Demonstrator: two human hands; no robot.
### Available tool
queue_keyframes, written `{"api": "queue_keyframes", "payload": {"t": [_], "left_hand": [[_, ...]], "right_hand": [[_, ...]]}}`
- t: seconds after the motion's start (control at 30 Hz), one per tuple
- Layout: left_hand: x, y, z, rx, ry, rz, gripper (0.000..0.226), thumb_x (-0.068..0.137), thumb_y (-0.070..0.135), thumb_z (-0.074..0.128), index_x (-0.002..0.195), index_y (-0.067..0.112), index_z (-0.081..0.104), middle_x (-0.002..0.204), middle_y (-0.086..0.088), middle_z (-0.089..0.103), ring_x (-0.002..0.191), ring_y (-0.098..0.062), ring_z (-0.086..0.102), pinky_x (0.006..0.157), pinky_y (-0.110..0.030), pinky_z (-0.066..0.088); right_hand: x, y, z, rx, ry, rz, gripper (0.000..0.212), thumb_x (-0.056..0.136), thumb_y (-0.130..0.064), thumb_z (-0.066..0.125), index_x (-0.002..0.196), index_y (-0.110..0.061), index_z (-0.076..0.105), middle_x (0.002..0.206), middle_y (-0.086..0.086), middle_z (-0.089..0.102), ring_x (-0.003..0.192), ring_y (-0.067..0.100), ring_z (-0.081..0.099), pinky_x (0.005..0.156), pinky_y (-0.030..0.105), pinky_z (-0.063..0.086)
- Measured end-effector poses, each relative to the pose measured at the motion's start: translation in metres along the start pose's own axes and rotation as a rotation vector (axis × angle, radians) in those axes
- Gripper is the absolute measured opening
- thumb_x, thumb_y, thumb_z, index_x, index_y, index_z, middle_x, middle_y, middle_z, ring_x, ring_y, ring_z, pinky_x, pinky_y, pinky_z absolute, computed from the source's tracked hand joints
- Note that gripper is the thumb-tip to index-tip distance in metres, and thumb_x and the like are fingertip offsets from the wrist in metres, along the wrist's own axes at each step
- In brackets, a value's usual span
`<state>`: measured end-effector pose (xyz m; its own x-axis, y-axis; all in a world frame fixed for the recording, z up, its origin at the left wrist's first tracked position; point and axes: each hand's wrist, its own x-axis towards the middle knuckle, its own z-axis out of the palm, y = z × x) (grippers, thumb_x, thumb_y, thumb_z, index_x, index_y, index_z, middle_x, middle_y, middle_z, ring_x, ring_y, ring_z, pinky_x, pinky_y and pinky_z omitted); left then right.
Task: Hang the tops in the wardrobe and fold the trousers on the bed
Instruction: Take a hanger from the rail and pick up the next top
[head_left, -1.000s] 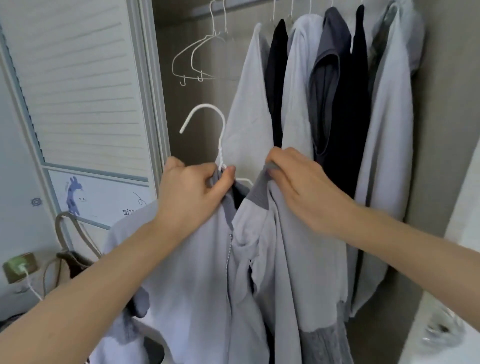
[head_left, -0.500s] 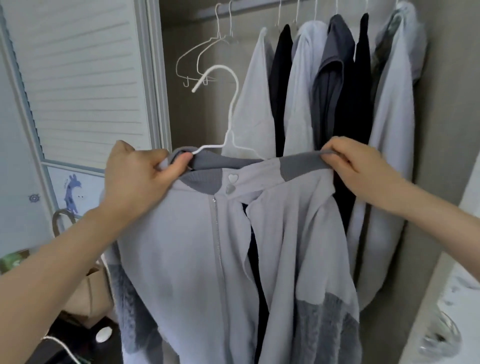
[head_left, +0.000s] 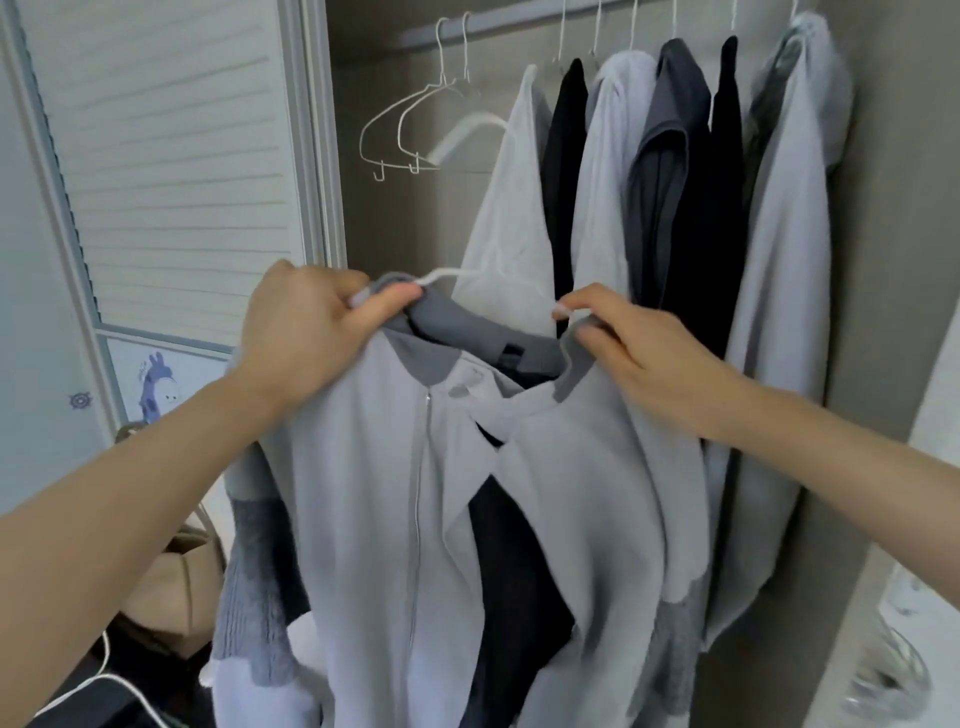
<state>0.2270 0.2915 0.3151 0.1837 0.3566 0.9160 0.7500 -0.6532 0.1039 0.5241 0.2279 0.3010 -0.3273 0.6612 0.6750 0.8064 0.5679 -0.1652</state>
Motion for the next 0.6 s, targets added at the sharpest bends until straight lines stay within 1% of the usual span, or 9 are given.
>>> {"api": "queue_keyframes", "payload": {"t": [0.07, 0.13, 0.17, 0.23, 0.33, 0.4, 0.47, 0.53, 0.6], "left_hand": [[-0.001, -0.012, -0.007, -0.106, 0.020, -0.171, 0.070, 0.078, 0.074, 0.051, 0.049, 0.013, 0.030, 0.041, -0.001, 0.026, 0.046, -0.019, 0.028, 0.047, -0.031, 0.023], [-0.004, -0.020, -0.010, -0.151, 0.014, -0.215, 0.068, 0.075, 0.075, 0.052, 0.049, 0.016, 0.034, 0.041, 0.000, 0.028, 0.045, -0.017, 0.026, 0.046, -0.031, 0.021], [-0.005, -0.022, -0.012, -0.160, 0.011, -0.226, 0.069, 0.075, 0.076, 0.053, 0.049, 0.015, 0.033, 0.040, 0.001, 0.028, 0.044, -0.017, 0.026, 0.046, -0.032, 0.021], [-0.006, -0.023, -0.012, -0.159, 0.018, -0.244, 0.073, 0.074, 0.076, 0.053, 0.049, 0.011, 0.030, 0.040, 0.001, 0.027, 0.044, -0.016, 0.025, 0.047, -0.032, 0.022], [-0.007, -0.022, -0.011, -0.104, 0.016, -0.226, 0.073, 0.077, 0.076, 0.048, 0.049, 0.010, 0.034, 0.039, 0.000, 0.031, 0.043, -0.018, 0.031, 0.047, -0.033, 0.026], [-0.006, -0.022, -0.008, -0.046, 0.005, -0.133, 0.073, 0.080, 0.074, 0.044, 0.049, 0.008, 0.039, 0.038, -0.001, 0.034, 0.045, -0.023, 0.040, 0.049, -0.029, 0.030], [-0.003, -0.026, -0.004, -0.053, 0.000, -0.046, 0.068, 0.084, 0.069, 0.042, 0.047, 0.012, 0.035, 0.037, 0.000, 0.034, 0.048, -0.027, 0.042, 0.051, -0.017, 0.027], [-0.001, -0.035, 0.000, -0.098, -0.039, -0.015, 0.065, 0.084, 0.067, 0.040, 0.048, 0.013, 0.035, 0.039, 0.000, 0.031, 0.056, -0.030, 0.041, 0.054, -0.014, 0.030], [0.002, -0.049, 0.004, -0.118, -0.100, -0.048, 0.064, 0.082, 0.068, 0.035, 0.051, 0.013, 0.043, 0.042, -0.001, 0.037, 0.058, -0.029, 0.043, 0.056, -0.015, 0.032]], "right_hand": [[-0.011, 0.009, 0.001, 0.053, 0.022, 0.146, 0.034, 0.092, -0.052, 0.041, 0.122, -0.036, 0.036, 0.081, -0.015, 0.055, 0.070, 0.002, 0.055, 0.057, 0.016, 0.040], [-0.017, 0.018, 0.000, 0.008, 0.041, 0.281, 0.042, 0.088, -0.057, 0.041, 0.109, -0.021, 0.044, 0.079, -0.007, 0.053, 0.066, 0.005, 0.051, 0.055, 0.018, 0.035], [-0.018, 0.020, 0.000, -0.040, 0.061, 0.275, 0.044, 0.088, -0.057, 0.038, 0.093, -0.016, 0.050, 0.075, -0.005, 0.054, 0.064, 0.007, 0.051, 0.055, 0.022, 0.034], [-0.019, 0.020, 0.002, -0.126, 0.072, 0.176, 0.044, 0.094, -0.048, 0.034, 0.069, -0.014, 0.045, 0.063, -0.003, 0.048, 0.058, 0.007, 0.046, 0.056, 0.028, 0.031], [-0.018, 0.012, 0.005, -0.073, 0.106, 0.110, 0.039, 0.100, -0.031, 0.037, 0.064, -0.016, 0.035, 0.060, -0.003, 0.042, 0.054, 0.007, 0.039, 0.055, 0.021, 0.032], [-0.015, 0.007, 0.004, 0.068, 0.073, 0.117, 0.040, 0.098, -0.034, 0.037, 0.063, -0.016, 0.035, 0.058, -0.007, 0.041, 0.054, 0.005, 0.039, 0.053, 0.019, 0.031], [-0.011, -0.002, 0.000, 0.314, -0.019, 0.178, 0.043, 0.092, -0.045, 0.040, 0.061, -0.015, 0.044, 0.057, -0.010, 0.047, 0.054, 0.001, 0.043, 0.053, 0.019, 0.036], [-0.006, -0.009, -0.011, 0.625, -0.059, 0.354, 0.046, 0.088, -0.047, 0.048, 0.067, -0.010, 0.068, 0.072, -0.006, 0.070, 0.065, 0.007, 0.064, 0.062, 0.019, 0.052], [0.004, -0.011, -0.027, 0.766, -0.012, 0.514, 0.039, 0.089, -0.042, 0.054, 0.079, -0.012, 0.078, 0.089, 0.005, 0.076, 0.078, 0.015, 0.072, 0.067, 0.020, 0.057]]}}
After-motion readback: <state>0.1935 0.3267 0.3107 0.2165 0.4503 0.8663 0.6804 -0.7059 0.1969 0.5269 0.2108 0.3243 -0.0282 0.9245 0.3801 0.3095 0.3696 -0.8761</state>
